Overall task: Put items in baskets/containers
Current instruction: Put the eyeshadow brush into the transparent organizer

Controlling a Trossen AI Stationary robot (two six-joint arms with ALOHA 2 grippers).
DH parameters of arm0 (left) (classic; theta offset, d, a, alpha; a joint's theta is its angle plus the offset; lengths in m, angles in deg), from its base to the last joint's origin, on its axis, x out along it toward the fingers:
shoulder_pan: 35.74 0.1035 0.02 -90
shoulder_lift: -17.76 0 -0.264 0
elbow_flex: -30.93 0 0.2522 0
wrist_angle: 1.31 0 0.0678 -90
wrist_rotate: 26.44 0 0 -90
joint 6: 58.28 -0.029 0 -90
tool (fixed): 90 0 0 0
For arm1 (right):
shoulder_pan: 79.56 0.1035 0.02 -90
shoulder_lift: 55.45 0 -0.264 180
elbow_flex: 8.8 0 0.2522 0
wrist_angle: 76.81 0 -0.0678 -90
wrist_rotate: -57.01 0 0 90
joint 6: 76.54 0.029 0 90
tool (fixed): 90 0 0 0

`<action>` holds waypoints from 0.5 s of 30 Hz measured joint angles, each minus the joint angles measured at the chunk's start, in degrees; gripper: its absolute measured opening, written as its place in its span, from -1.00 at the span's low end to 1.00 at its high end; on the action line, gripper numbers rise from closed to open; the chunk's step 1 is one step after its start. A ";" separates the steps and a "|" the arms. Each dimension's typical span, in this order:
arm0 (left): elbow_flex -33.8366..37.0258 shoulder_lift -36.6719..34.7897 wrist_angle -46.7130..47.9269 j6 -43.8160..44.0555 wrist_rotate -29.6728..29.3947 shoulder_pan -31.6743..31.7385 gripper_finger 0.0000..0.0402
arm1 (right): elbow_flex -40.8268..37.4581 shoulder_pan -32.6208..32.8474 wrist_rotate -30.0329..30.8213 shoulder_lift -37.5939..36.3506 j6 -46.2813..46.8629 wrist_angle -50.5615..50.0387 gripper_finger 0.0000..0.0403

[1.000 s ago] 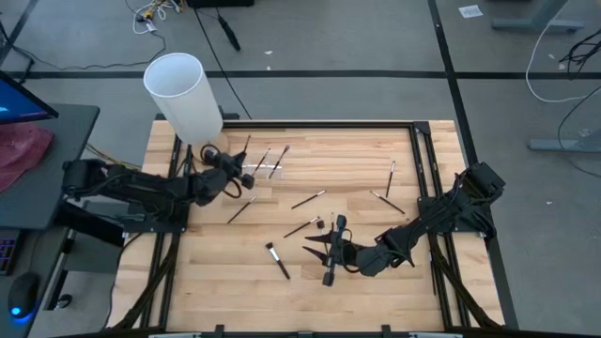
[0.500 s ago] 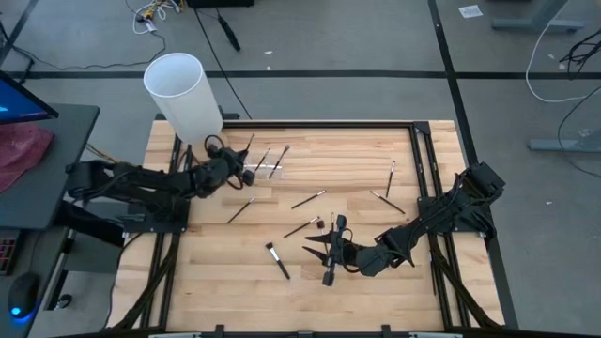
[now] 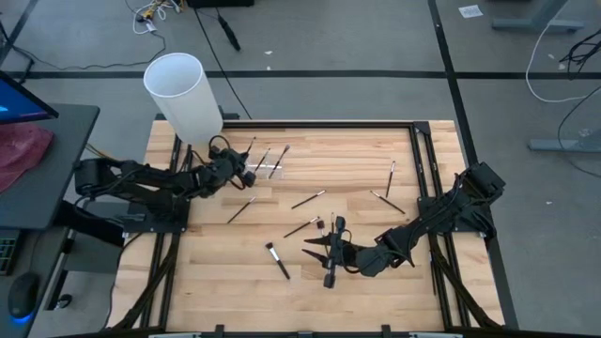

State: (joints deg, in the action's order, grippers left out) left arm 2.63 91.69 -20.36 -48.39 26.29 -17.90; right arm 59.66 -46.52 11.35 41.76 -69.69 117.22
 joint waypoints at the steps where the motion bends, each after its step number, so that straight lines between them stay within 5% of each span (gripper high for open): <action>1: 0.00 -0.02 0.00 0.02 0.34 0.00 -0.84 | 0.00 0.00 0.00 0.00 0.01 0.00 -0.43; 15: 0.00 -0.04 1.44 0.39 5.62 -0.04 -0.46 | 0.00 0.00 0.00 0.02 -0.03 0.00 -0.43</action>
State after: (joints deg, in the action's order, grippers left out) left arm 2.63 91.64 -18.93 -47.99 31.91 -17.94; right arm 59.66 -46.52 11.35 41.78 -69.72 117.22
